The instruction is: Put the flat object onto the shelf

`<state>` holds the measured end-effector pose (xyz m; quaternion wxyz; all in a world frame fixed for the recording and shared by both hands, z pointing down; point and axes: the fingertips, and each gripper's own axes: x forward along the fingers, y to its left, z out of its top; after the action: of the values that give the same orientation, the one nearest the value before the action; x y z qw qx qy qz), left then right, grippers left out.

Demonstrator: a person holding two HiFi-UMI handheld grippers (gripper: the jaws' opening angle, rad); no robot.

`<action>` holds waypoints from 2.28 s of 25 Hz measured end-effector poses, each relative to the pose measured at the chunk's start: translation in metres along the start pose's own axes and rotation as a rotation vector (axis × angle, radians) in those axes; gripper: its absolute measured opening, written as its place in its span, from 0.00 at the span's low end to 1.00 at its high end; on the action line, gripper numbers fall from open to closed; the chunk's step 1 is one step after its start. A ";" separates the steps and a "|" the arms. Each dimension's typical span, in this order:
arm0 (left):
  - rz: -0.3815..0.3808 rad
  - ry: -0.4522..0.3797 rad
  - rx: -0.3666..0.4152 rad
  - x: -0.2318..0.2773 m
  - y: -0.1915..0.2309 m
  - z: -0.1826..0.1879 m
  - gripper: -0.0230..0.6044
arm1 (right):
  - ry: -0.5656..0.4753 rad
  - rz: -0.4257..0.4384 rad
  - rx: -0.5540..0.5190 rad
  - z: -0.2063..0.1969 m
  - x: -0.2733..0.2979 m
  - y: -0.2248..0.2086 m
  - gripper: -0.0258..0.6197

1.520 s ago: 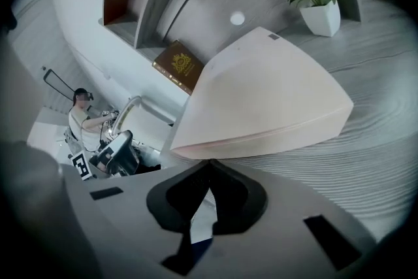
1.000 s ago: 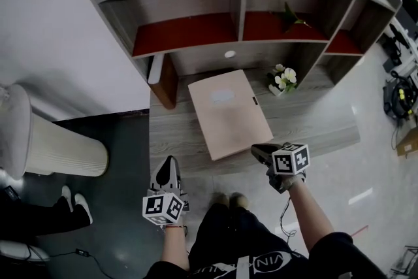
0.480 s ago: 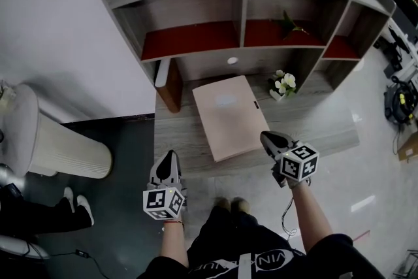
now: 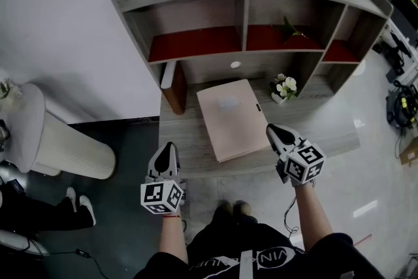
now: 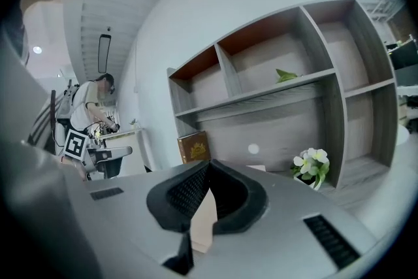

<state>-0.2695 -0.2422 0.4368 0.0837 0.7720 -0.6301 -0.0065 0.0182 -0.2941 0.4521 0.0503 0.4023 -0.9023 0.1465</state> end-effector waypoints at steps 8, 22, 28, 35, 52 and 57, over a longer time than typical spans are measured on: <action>0.013 -0.039 0.011 0.001 0.001 0.023 0.04 | -0.077 -0.007 -0.059 0.027 -0.009 0.004 0.05; 0.035 -0.106 0.037 -0.006 0.004 0.054 0.04 | -0.179 -0.004 -0.128 0.054 -0.016 0.011 0.05; 0.052 -0.120 0.031 -0.011 0.006 0.059 0.04 | -0.215 -0.002 -0.148 0.061 -0.016 0.011 0.05; 0.060 -0.123 0.028 -0.014 0.004 0.061 0.04 | -0.225 0.014 -0.160 0.063 -0.013 0.015 0.05; 0.082 -0.091 0.017 -0.018 0.012 0.048 0.04 | -0.215 0.025 -0.161 0.057 -0.003 0.015 0.05; 0.084 -0.084 0.011 -0.019 0.015 0.045 0.04 | -0.209 0.018 -0.160 0.054 -0.002 0.015 0.05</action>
<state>-0.2930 -0.2325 0.3929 0.0531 0.7443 -0.6650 -0.0319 0.0102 -0.2995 0.3966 -0.0134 0.4018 -0.9151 0.0317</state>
